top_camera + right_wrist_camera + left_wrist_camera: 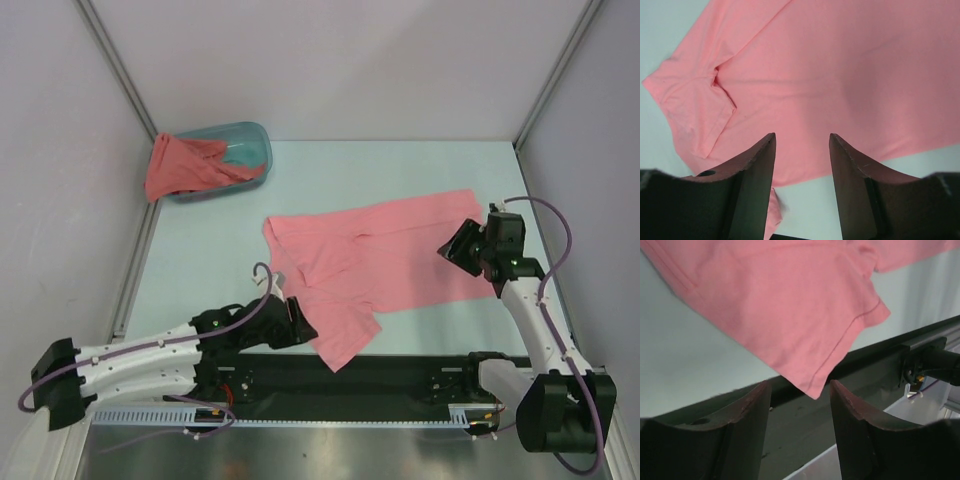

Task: Fold and stack the t-shirts
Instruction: Fold the tshirt

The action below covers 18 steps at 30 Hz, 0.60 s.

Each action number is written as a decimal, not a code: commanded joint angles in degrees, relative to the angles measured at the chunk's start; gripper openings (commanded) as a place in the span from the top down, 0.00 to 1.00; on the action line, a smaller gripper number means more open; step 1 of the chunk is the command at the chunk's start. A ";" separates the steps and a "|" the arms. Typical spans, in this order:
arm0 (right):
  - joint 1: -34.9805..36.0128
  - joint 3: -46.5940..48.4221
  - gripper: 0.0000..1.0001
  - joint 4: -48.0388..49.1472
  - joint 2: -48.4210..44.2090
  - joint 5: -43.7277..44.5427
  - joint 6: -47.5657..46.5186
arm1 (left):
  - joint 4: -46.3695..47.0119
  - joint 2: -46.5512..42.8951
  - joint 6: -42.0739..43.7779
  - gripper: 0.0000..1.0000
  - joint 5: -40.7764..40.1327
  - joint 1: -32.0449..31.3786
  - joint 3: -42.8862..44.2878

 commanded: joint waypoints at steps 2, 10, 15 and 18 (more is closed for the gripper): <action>1.04 -2.24 0.47 -1.49 -2.47 -0.33 1.37 | 5.61 4.55 -11.35 0.44 -3.22 -6.39 -1.18; 1.12 -4.35 0.47 -1.76 -5.63 -1.12 1.63 | 9.22 15.44 -20.23 0.46 -3.48 -12.46 0.23; 1.12 -4.80 0.48 -1.41 -5.46 -0.86 1.72 | 13.00 19.50 -21.12 0.49 -1.38 -13.17 0.31; 1.12 -4.97 0.47 -0.70 -4.93 -0.94 2.07 | 16.77 21.52 -21.38 0.53 -0.06 -13.16 0.05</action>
